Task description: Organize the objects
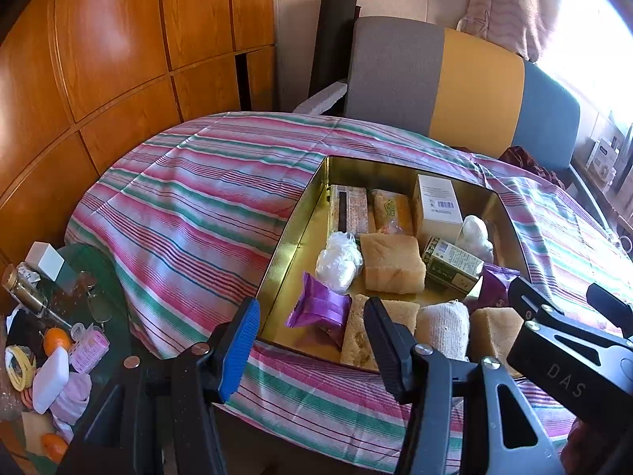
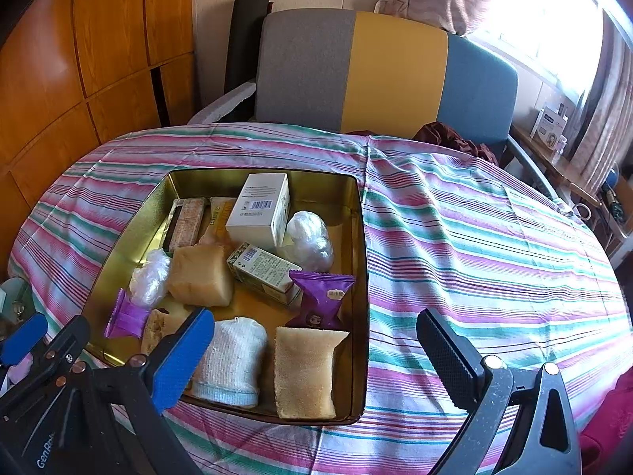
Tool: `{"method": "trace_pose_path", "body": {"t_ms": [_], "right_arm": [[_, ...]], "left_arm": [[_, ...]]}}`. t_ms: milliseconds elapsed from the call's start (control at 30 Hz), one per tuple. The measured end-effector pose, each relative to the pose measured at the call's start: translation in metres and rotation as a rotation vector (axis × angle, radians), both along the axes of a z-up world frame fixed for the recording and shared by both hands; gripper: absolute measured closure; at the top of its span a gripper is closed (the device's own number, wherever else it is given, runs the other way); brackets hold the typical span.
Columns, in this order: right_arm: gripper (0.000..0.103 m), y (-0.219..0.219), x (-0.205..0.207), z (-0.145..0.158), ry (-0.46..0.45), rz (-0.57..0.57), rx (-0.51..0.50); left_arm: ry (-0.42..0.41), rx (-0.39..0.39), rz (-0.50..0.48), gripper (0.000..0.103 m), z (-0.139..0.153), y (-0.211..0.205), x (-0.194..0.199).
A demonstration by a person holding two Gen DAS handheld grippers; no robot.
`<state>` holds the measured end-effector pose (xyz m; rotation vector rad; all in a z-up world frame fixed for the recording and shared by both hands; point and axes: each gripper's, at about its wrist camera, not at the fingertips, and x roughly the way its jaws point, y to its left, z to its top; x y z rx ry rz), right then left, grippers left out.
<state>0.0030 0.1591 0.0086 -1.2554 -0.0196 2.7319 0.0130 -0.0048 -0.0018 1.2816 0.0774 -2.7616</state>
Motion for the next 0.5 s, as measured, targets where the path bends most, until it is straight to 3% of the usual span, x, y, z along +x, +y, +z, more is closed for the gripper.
{"method": "trace_pose_path", "body": {"t_ms": [500], "right_arm": [[0.000,0.0026,-0.0011,-0.0021,0.000,-0.006,-0.001]], "left_arm": [[0.004,0.002,0.000,0.049,-0.0017,0.0001,0.0000]]}}
